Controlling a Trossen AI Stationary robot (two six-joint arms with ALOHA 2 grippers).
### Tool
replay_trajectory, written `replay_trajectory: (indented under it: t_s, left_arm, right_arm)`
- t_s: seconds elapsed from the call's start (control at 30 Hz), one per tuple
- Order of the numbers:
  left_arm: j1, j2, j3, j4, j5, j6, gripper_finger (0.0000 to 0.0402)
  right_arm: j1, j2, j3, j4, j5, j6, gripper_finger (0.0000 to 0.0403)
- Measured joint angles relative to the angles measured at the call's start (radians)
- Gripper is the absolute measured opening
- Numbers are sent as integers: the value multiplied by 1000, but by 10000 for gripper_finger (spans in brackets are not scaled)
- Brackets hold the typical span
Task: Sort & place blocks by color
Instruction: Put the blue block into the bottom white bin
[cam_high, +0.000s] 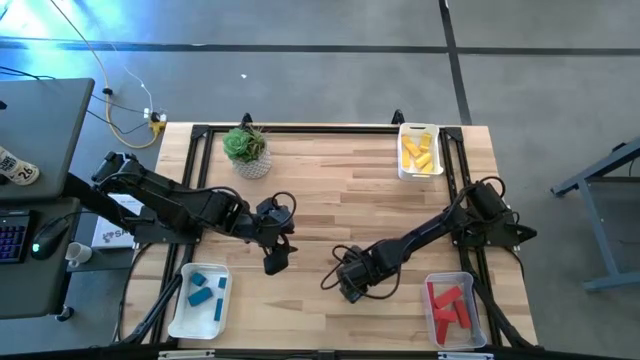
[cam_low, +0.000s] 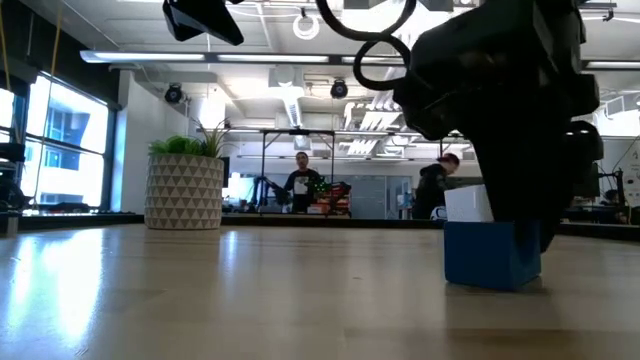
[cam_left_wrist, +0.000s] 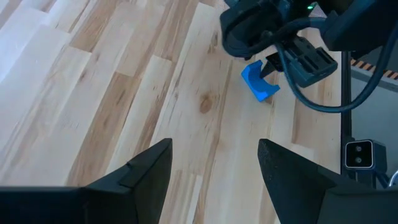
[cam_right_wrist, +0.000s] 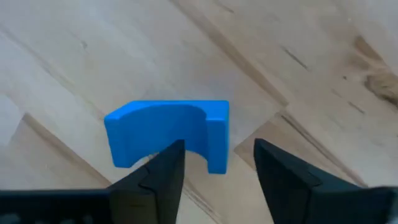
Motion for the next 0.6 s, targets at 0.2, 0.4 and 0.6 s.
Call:
replay_trajectory:
  t_s: [0.2,0.4,0.6]
  left_arm:
    - [0,0,0,0,0,-7,223]
    - [0,0,0,0,0,-7,223]
    - [0,0,0,0,7,-7,223]
  right_arm:
    - [4,0,0,-18,26,-1,126]
    - [-9,-1,0,-15,40,-23,36]
    - [-10,-3,1,-14,41,-50,17]
